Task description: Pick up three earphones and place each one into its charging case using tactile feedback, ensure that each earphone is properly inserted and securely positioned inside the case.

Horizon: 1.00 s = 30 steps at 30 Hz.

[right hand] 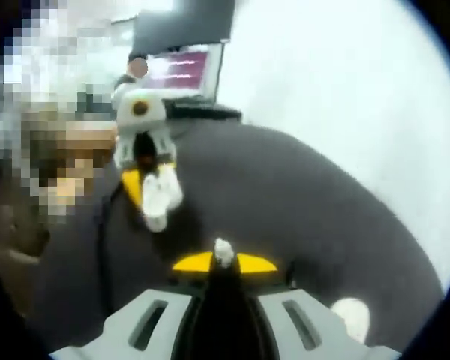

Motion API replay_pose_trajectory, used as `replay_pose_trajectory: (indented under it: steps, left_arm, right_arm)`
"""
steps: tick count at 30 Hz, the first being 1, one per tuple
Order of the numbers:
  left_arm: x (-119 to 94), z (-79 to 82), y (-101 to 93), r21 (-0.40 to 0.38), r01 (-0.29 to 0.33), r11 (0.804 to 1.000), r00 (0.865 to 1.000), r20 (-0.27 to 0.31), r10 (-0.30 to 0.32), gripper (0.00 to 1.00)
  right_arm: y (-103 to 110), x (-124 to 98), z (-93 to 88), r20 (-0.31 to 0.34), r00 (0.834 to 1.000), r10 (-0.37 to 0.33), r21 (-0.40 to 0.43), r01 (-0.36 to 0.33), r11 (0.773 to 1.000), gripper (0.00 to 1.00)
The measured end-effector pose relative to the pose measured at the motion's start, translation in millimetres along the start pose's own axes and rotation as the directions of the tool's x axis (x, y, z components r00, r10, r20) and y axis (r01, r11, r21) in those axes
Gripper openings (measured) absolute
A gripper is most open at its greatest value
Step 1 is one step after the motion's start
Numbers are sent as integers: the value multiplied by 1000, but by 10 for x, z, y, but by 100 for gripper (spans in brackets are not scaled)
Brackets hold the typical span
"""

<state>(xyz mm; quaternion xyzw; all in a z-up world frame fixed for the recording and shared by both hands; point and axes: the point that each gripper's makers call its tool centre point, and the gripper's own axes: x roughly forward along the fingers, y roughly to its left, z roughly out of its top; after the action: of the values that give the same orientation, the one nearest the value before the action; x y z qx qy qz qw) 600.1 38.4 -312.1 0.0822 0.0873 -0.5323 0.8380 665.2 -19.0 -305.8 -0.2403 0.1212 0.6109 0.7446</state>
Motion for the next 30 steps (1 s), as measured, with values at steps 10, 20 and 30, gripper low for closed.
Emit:
replay_pose_trajectory:
  steps: [10,20,30]
  left_arm:
    - [-5,-2,33,-21,-6,1000,1000,3,6,15]
    - [3,0,29,-10,-9,1000,1000,4,9,15]
    - [18,-5,24,19,-21,1000,1000,1,21,15]
  right_arm:
    - [419,-273,715,153,987,57,-160,-32,987,12]
    - [668,-113,528,-278,961,11,-291,-95,952,12]
    - [641,-88,424,-481,874,-66,-363,-131,923,12]
